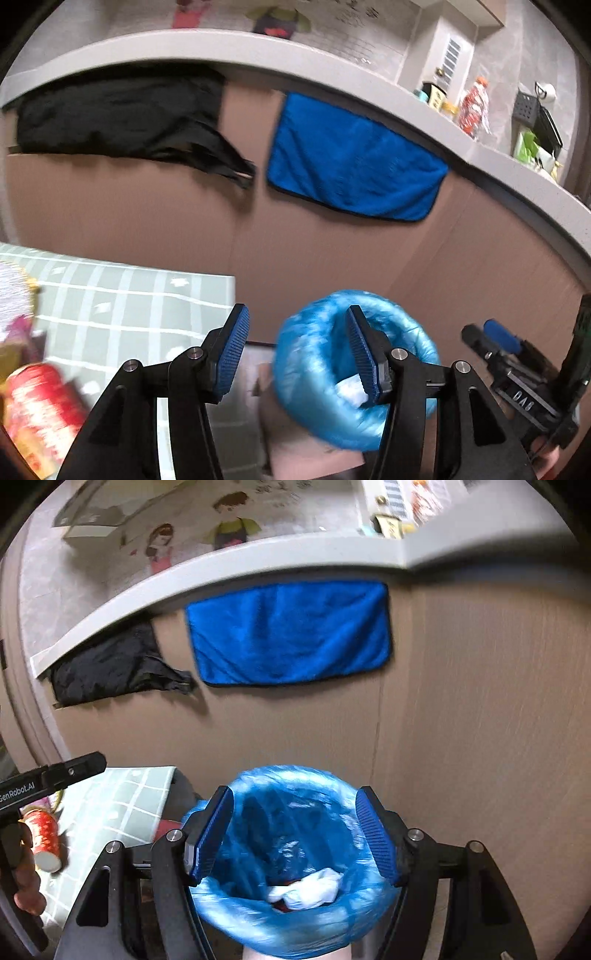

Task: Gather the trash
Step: 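Grasp the crushed red can with the left tool while the right tool grasps the red paper cup, then carry the can and cup over the bin and open both tools to drop them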

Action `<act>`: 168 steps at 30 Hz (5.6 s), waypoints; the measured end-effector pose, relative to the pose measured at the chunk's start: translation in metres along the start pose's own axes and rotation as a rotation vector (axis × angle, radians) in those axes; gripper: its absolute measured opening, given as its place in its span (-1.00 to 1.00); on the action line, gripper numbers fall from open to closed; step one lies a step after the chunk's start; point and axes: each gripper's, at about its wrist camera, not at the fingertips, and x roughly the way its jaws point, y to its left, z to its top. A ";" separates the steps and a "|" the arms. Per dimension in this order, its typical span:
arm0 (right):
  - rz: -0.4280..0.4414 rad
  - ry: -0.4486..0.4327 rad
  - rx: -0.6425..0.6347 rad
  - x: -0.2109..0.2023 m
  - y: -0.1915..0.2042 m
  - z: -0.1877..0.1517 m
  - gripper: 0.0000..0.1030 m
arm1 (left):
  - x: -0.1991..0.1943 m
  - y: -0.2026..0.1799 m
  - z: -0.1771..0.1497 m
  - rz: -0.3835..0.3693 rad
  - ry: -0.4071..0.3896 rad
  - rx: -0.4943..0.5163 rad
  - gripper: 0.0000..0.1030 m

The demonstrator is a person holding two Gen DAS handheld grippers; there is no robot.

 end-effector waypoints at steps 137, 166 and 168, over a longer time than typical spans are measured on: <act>0.155 -0.115 -0.074 -0.091 0.052 0.019 0.16 | -0.100 -0.023 -0.026 0.143 -0.199 0.225 0.05; 0.057 -0.003 0.109 0.002 -0.046 -0.001 0.16 | 0.053 -0.083 -0.022 0.057 -0.010 0.260 0.05; 0.061 0.007 0.115 0.010 -0.048 -0.001 0.16 | 0.060 -0.083 -0.021 0.055 -0.003 0.255 0.05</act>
